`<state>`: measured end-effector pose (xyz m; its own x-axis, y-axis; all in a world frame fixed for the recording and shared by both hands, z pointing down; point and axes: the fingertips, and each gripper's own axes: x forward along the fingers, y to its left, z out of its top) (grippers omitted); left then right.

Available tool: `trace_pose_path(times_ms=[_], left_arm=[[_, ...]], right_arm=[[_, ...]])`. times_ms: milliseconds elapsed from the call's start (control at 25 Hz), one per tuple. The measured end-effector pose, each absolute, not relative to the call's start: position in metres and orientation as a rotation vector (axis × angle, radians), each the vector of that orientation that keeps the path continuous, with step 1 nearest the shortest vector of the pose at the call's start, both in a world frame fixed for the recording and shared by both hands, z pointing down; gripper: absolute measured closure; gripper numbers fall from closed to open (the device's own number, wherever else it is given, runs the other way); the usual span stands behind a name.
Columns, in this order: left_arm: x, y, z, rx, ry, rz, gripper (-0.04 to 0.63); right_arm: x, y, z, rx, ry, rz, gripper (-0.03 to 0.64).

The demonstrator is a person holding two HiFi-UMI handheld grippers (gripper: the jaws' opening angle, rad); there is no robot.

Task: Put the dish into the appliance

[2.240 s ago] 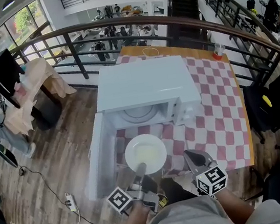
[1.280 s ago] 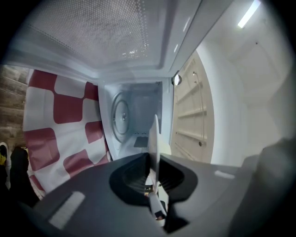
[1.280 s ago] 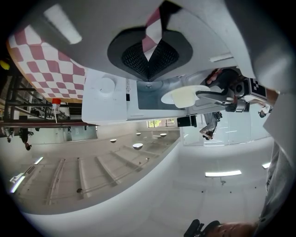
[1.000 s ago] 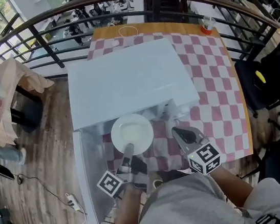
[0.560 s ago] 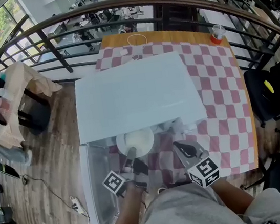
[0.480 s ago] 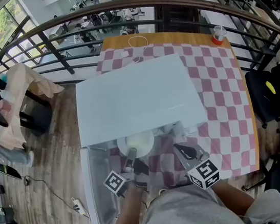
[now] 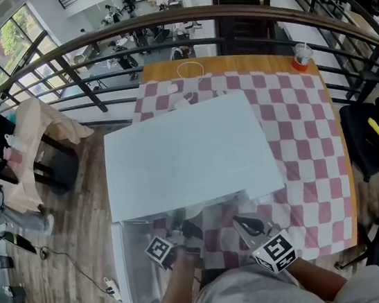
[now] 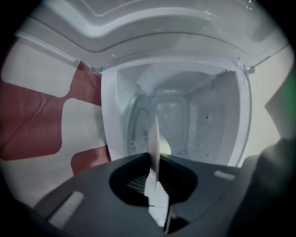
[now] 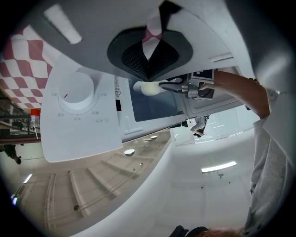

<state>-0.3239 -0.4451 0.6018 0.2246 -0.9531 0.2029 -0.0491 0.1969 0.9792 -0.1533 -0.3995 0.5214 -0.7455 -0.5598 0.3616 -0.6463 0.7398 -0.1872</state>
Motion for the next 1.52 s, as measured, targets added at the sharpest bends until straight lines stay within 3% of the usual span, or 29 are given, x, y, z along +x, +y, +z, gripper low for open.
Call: trace_pose_path(times_ms=[480, 760, 880, 1040, 1240, 1520], left_arm=[[-0.322, -0.448, 0.618, 1.096, -1.231, -0.784, 0.571], [-0.338, -0.436, 0.622, 1.122, -1.413, -0.558, 0.552], [-0.336, -0.435, 0.626, 1.152, -1.422, -0.47, 0.458], [-0.324, -0.435, 0.626, 1.234, -1.395, -0.403, 0.403], [-0.304, -0.439, 0.619, 1.453, -1.372, -0.292, 0.167], [-0.307, -0.418, 0.606, 1.753, -1.764, 0.246, 0.117]], right_arm=[[-0.161, -0.387, 0.519, 0.889, -2.703, 0.465, 0.619], [-0.156, -0.383, 0.518, 0.91, -2.707, 0.464, 0.619], [-0.155, -0.384, 0.517, 0.922, -2.714, 0.456, 0.618], [-0.148, -0.382, 0.519, 0.936, -2.708, 0.465, 0.618], [-0.144, -0.381, 0.525, 0.938, -2.698, 0.472, 0.619], [-0.144, -0.38, 0.528, 0.94, -2.693, 0.465, 0.619]])
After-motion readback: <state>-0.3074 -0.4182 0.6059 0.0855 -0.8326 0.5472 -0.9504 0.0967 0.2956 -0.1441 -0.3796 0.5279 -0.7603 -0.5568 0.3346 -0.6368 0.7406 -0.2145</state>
